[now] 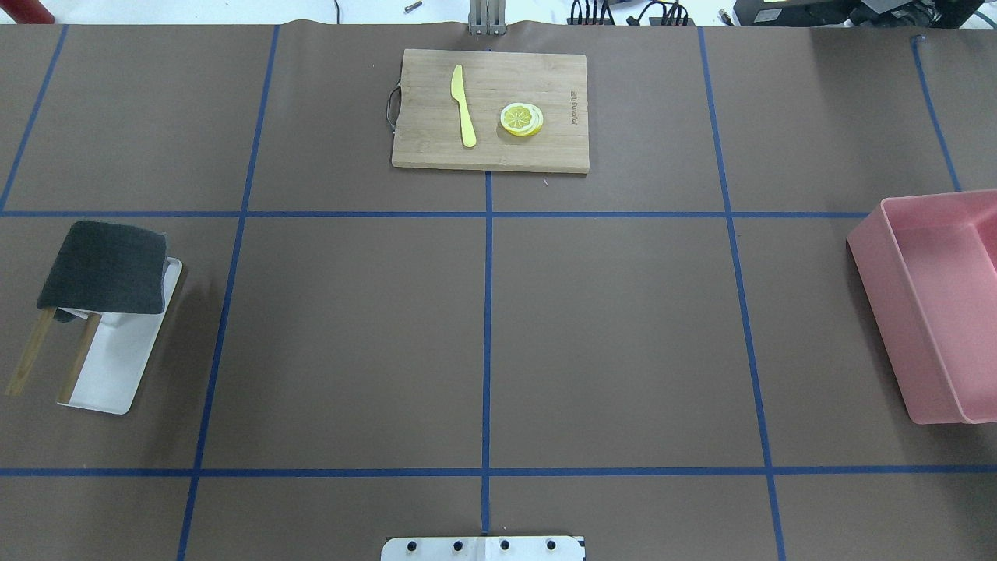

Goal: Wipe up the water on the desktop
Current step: 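Move the left gripper toward the grey cloth on the white stand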

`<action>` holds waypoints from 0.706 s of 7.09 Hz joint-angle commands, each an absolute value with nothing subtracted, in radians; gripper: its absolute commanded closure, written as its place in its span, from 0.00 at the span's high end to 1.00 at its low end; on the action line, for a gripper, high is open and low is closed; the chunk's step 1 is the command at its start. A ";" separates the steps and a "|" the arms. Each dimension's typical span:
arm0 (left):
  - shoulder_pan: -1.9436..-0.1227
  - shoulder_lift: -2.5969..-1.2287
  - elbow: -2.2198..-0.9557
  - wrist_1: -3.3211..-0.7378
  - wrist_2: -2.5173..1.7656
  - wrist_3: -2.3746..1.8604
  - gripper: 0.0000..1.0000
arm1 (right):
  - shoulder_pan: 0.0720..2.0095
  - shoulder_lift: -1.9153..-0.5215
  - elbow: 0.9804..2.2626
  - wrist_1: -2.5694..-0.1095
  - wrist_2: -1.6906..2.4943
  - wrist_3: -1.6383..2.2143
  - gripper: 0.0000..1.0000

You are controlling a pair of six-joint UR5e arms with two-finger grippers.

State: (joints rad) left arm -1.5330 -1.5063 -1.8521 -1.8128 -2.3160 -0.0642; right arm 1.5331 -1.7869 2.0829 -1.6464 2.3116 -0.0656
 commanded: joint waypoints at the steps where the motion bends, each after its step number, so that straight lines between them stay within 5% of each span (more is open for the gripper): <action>1: -1.534 -1.511 -1.829 -1.873 -2.344 -0.060 0.98 | 1.537 -1.822 2.079 -1.646 2.298 -0.069 1.00; 5: -1.508 -1.557 -1.845 -1.896 -2.385 -0.122 0.99 | 1.534 -1.772 2.089 -1.644 2.279 0.073 1.00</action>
State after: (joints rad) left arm -1.5179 -1.5482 -1.8408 -1.8915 -2.3747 -0.0793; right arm 1.5360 -1.7784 2.0878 -1.6449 2.2811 0.0219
